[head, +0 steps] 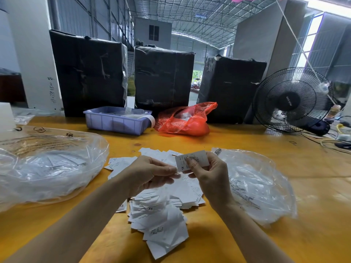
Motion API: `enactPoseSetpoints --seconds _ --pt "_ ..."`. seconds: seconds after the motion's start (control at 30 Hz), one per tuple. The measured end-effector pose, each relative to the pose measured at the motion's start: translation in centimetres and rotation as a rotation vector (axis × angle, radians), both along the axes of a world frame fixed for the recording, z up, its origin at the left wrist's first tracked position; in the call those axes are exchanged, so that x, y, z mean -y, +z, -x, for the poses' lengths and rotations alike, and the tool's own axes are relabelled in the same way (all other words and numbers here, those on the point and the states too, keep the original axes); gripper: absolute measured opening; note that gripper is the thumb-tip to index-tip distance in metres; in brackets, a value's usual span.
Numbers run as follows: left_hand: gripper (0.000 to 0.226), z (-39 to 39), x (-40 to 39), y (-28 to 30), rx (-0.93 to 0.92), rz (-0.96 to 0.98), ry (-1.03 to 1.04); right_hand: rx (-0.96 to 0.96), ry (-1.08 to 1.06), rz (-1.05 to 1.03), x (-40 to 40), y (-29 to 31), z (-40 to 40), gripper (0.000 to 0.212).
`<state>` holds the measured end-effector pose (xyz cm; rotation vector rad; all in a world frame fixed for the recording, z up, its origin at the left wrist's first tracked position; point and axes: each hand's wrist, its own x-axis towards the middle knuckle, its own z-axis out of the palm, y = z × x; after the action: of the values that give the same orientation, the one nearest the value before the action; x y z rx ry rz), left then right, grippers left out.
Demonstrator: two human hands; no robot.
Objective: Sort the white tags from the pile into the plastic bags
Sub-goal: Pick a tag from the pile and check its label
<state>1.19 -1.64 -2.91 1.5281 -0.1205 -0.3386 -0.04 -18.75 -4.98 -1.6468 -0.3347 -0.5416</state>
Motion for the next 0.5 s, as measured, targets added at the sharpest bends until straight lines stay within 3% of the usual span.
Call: enactPoseSetpoints --seconds 0.5 --pt "0.031 -0.13 -0.02 -0.12 0.015 -0.026 0.003 -0.012 -0.04 0.053 -0.13 -0.08 0.0 0.006"
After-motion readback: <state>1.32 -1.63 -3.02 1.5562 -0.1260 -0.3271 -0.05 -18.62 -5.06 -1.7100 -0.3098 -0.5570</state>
